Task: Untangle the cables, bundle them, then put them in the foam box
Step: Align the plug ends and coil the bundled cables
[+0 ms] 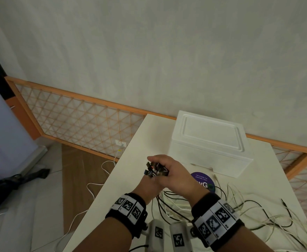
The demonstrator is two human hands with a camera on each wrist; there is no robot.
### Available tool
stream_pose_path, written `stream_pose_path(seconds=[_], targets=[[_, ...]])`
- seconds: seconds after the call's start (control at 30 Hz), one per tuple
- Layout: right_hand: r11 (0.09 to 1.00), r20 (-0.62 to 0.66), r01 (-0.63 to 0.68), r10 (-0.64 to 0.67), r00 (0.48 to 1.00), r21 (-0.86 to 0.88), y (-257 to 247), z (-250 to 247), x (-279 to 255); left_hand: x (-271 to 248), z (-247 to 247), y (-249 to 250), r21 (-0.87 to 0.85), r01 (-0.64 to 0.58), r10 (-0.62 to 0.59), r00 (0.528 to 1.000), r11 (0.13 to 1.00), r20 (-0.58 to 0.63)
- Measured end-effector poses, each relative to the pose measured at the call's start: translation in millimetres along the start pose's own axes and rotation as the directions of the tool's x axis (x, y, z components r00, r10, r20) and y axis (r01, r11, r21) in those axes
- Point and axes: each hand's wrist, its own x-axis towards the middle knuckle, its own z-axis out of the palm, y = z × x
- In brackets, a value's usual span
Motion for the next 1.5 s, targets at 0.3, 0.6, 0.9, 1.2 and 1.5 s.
stream_pose_path(seconds=[0.3, 0.6, 0.9, 1.2, 1.5], targets=[[0.831, -0.24, 0.245, -0.405, 0.883, -0.5, 18, -2, -3, 7, 7, 11, -0.329, -0.106, 0.112, 0.994, 0.938, -0.001], [0.878, -0.214, 0.226, -0.34, 0.916, -0.422, 5, -3, 0, 3, 8, 9, -0.239, -0.109, 0.114, 0.993, 0.965, 0.006], [0.907, -0.22, 0.237, -0.325, 0.92, -0.349, 4, 0, 8, 3, 11, 12, -0.133, -0.131, 0.134, 0.991, 0.982, 0.009], [0.867, -0.026, 0.254, -0.293, 0.956, -0.428, -10, -2, 11, -4, 9, 23, 0.015, -0.087, 0.084, 0.985, 0.996, 0.148], [0.871, 0.033, 0.295, -0.307, 0.951, -0.392, -3, 3, 15, 2, 14, 5, 0.069, -0.084, 0.077, 0.993, 0.994, 0.091]])
